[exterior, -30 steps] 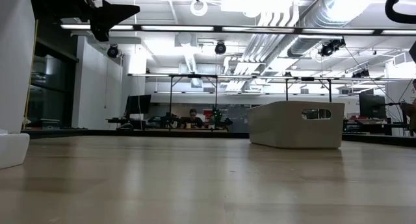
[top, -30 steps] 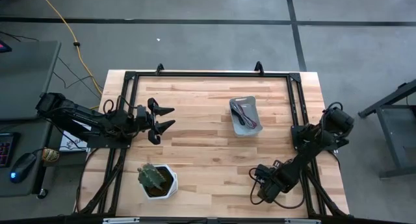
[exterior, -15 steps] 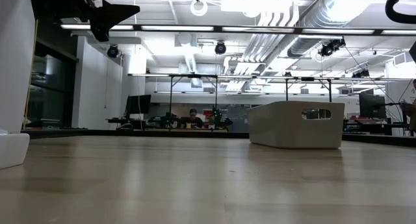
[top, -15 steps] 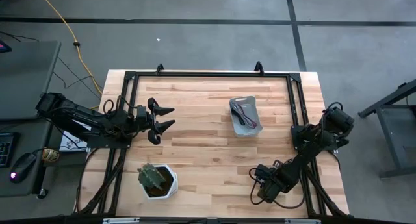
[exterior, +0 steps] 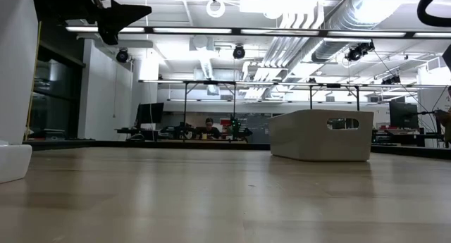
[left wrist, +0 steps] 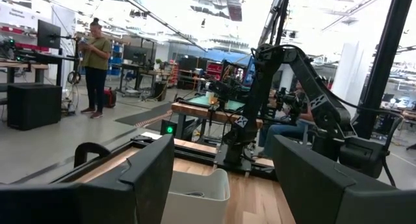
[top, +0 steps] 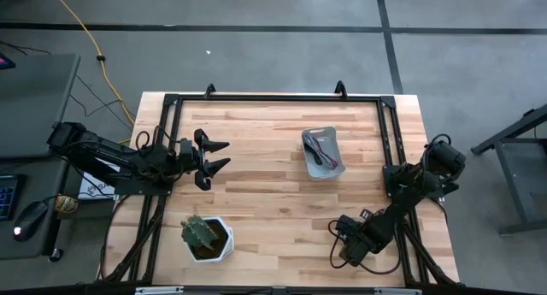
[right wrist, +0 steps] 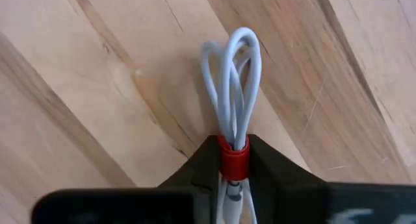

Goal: Pick and place USB-C Cables
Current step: Put the white charger cable into the gray bin

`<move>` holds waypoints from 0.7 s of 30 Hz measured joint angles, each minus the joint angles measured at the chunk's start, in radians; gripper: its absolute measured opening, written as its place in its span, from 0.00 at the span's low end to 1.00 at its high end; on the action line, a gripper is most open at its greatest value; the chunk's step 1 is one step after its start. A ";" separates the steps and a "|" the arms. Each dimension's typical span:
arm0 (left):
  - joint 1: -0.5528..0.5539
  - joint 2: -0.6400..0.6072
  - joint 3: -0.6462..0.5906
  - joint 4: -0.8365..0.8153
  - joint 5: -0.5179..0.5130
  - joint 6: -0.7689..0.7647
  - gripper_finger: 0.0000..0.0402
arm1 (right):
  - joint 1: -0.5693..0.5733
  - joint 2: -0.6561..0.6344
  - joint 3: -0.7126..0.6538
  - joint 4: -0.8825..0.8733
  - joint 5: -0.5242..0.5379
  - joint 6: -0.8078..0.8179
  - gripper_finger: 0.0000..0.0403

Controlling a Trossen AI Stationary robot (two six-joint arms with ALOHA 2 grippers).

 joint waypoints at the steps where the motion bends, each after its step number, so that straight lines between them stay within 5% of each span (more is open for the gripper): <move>1: 0.000 0.000 0.000 0.000 0.000 0.000 0.59 | 0.000 0.000 0.000 -0.003 0.000 -0.001 0.10; 14: 0.000 0.000 0.000 0.000 0.000 0.000 0.59 | 0.000 -0.002 0.003 -0.006 -0.021 -0.069 0.08; 21: 0.000 0.000 0.000 -0.003 0.000 -0.002 0.59 | 0.006 0.004 0.112 -0.030 0.053 -0.294 0.07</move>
